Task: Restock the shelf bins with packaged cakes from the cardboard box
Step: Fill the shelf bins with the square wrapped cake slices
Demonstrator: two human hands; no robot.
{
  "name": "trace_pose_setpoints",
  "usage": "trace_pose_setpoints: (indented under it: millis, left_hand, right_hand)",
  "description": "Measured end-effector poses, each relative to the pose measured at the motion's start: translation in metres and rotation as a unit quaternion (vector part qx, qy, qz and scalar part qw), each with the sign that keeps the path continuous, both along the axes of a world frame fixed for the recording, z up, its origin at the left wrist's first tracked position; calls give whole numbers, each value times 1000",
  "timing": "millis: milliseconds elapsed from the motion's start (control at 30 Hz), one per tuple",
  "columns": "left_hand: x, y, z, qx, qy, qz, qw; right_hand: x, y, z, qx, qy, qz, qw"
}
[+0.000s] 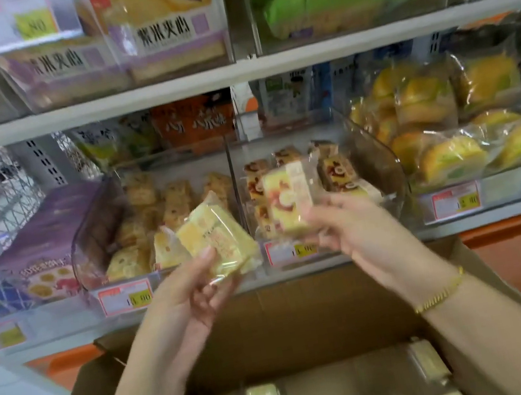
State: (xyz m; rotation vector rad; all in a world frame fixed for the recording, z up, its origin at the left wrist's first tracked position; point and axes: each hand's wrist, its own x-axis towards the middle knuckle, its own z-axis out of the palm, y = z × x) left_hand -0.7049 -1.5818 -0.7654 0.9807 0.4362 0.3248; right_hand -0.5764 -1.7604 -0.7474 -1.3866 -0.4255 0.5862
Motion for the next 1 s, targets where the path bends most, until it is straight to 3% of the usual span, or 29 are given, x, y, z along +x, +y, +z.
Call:
trace_pose_setpoints:
  millis: [100,267,433,533,633,767,833,933,1000]
  left_hand:
    - [25,29,10,92,46,27,994]
    - [42,53,-9,85,99,33,991]
    - [44,60,-14,85,104,20,991]
    - [46,61,-17,89,115,26,989]
    - [47,61,-17,89,117,30,989]
    - [45,58,-16,95,109,24,989]
    - [43,58,-15,78,100,21,992]
    - [41,59,-8,33,76,9,997]
    - [38,59,-4,19,59,-2,998]
  right_hand:
    - [59,29,28,-11,-7,-64,998]
    - [136,97,36,-23,65,-98,993]
    - [169,144,14,-108,14,-83,991]
    - [173,161,1,-147,-42,-133,979]
    - [179,164,-7,-303,-192,-190,914]
    - [173,162,-4,-426,-281,-208,834]
    - [150,158,8,-367,-338,-211,840]
    - [94,147,23,-159,-353,-144,911]
    - [62,141,21,-145,-334,-63,929]
